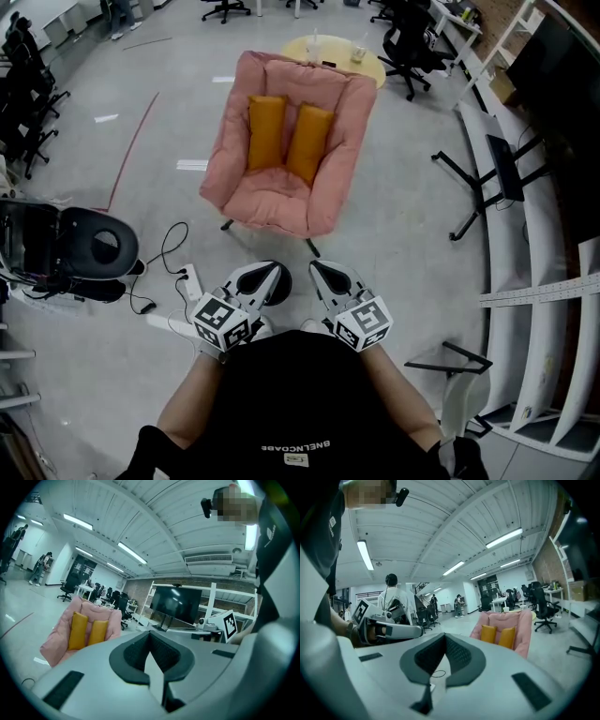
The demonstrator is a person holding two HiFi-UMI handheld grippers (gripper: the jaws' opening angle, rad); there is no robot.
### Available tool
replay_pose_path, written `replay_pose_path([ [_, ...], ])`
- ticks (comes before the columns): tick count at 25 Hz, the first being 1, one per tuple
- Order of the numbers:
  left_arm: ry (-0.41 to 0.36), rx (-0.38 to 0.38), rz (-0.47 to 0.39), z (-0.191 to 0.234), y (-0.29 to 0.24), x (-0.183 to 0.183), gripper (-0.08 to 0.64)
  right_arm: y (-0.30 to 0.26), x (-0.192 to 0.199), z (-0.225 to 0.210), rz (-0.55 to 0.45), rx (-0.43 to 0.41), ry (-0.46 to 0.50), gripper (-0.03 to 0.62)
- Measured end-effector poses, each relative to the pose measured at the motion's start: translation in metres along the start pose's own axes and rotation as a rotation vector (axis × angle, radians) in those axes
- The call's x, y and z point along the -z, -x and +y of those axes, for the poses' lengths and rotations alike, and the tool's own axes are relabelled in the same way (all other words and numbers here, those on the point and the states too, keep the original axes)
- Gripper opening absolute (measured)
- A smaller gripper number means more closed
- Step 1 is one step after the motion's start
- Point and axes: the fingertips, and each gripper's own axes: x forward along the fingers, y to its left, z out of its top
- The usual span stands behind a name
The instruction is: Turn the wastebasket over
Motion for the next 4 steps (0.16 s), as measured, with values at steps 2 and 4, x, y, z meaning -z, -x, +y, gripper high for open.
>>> replay_pose_path([
  [2, -0.014, 0.002, -0.005, -0.0017, -0.0007, -0.0026, 0.012, 0.0011, -0.0021, -0.0019, -0.007, 0.005, 0.003, 0.009],
  [4, -0.023, 0.005, -0.014, -0.0033, -0.0015, -0.0064, 0.012, 0.0023, -0.0049, -0.0038, -0.014, 0.009, 0.007, 0.009],
])
